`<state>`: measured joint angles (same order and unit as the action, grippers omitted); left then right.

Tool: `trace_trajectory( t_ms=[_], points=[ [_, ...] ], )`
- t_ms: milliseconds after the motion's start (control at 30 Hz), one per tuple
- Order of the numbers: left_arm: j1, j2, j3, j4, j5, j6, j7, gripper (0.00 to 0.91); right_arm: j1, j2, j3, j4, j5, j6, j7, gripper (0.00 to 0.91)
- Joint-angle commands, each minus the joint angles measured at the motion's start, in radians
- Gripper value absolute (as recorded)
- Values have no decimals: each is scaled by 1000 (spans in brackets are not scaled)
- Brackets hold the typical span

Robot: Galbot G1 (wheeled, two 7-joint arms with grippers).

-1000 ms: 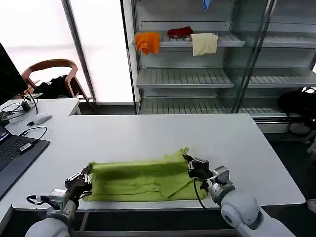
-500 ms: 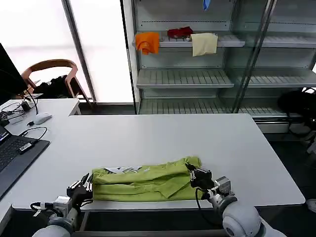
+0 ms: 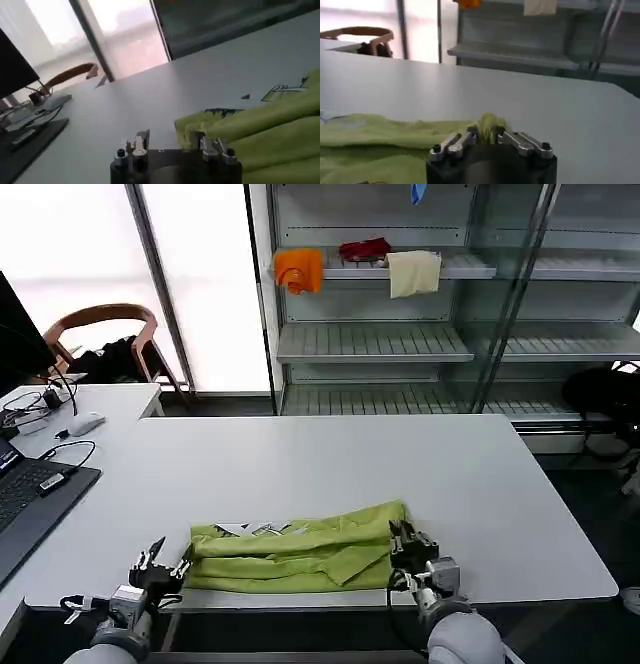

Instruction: Fold and organize the clothes.

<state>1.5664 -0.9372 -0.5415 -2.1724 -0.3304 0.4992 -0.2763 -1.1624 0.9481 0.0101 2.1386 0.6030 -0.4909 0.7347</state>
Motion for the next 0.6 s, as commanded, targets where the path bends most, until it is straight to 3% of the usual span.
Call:
trace_trajectory(
  t_ms=[33, 67, 100, 133, 167, 267, 300, 367, 400, 467, 600],
  points=[
    [70, 30, -180, -210, -42, 44, -5, 907, -47, 20, 48, 68, -88, -32, 244, 907],
    [75, 11, -184, -224, -44, 42, -7, 907, -59, 25, 85, 95, -102, -14, 192, 907],
    [85, -21, -181, -242, -46, 29, -11, 907, -59, 25, 85, 95, -102, -14, 192, 907],
    [98, -41, -171, -246, -53, 4, -18, 907, -73, 27, 123, 124, -100, 12, 119, 907],
    [114, -75, -163, -244, -62, -16, -19, 907, -105, 26, 171, 147, -97, 53, 1, 907],
    [152, -173, -137, -203, -92, -97, -15, 907, -143, 6, 223, 143, -128, 153, -131, 907],
    [153, -212, -134, -190, -112, -106, -16, 907, -157, -8, 243, 128, -168, 223, -243, 907],
    [148, -284, -131, -176, -144, -126, -15, 907, -172, -35, 280, 90, -177, 305, -383, 907],
    [149, -313, -128, -173, -148, -135, -13, 907, -174, -37, 287, 86, -175, 309, -394, 907],
    [150, -346, -116, -167, -145, -157, 8, 907, -185, -69, 328, 53, -125, 359, -488, 907],
    [126, -388, -108, -137, -145, -178, 39, 907, -219, -88, 398, 33, -36, 386, -502, 907]
  ],
)
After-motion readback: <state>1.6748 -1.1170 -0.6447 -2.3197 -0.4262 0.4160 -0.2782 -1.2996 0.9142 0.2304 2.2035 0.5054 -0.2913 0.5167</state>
